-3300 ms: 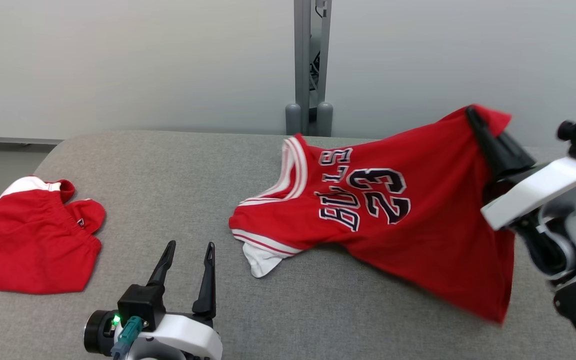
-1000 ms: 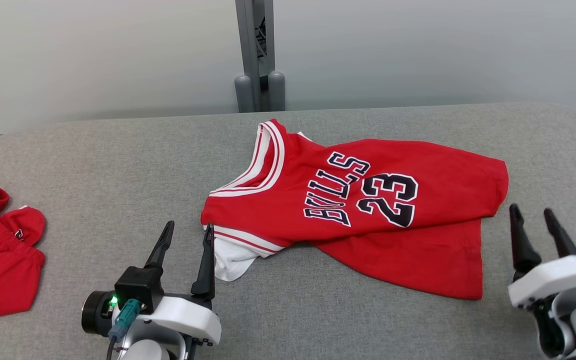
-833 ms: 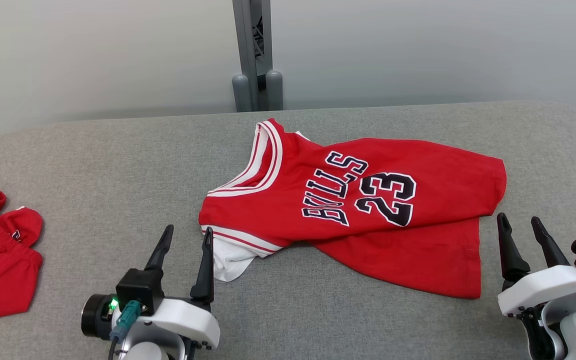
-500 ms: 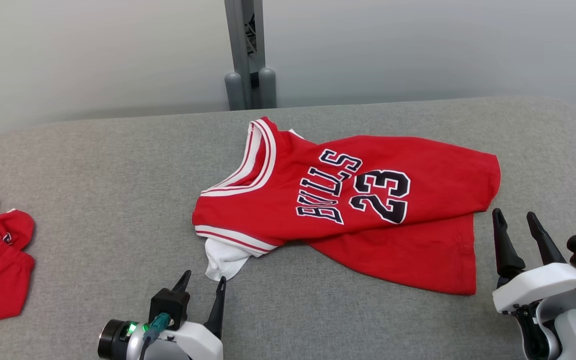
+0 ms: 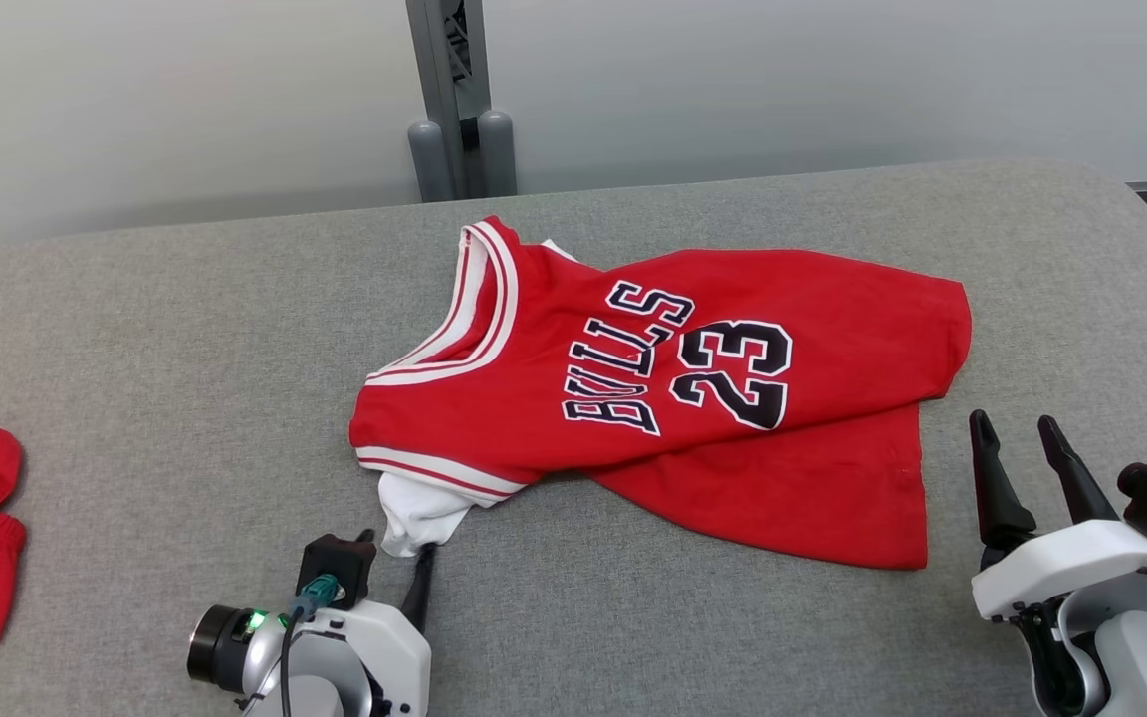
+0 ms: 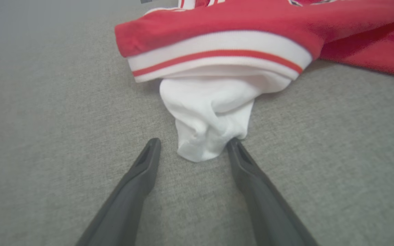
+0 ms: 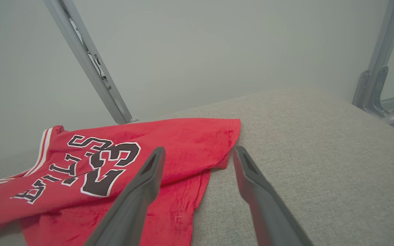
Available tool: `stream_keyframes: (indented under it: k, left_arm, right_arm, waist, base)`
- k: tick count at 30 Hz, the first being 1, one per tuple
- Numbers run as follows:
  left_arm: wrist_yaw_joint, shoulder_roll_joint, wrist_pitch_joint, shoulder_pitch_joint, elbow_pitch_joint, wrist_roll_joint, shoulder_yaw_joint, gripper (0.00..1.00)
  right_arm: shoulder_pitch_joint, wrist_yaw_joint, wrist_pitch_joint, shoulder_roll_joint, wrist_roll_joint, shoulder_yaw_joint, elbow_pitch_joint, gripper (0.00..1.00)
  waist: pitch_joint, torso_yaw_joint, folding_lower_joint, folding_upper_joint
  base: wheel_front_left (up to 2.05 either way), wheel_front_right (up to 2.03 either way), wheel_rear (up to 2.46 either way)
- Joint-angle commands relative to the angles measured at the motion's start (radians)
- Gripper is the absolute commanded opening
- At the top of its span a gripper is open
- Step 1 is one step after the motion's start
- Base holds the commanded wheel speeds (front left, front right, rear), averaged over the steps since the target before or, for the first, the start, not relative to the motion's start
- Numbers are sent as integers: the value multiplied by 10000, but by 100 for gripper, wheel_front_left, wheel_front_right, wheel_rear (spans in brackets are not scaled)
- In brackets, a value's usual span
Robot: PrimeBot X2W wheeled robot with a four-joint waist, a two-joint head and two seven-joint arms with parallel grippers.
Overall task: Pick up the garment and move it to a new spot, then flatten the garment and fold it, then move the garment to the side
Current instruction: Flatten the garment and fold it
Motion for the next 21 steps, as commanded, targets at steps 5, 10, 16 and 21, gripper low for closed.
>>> stream_keyframes:
  k: [5,10,16,21]
  left_arm:
    - [6,49,-72,-341,-151,-268,-81,0]
    - [651,163,-75,36,-1928,-72,603,0]
    - [1220,273,-77,568,-4277,522,1433,0]
    - [1575,252,-77,1262,-6319,1307,2005,0]
  right_arm:
    - [16,1,-13,36,-118,-155,2,100]
    - [43,1,-13,100,-230,-248,77,100]
    - [46,1,-13,150,-310,-301,138,100]
    - [56,1,-13,184,-302,-323,196,100]
  waist:
    - [17,92,0,-1]
    - [-57,298,0,-1]
    - [-217,469,0,-1]
    - [-373,547,0,-1]
  base:
    - [0,0,0]
    - [0,0,0]
    - [0,0,0]
    - [0,0,0]
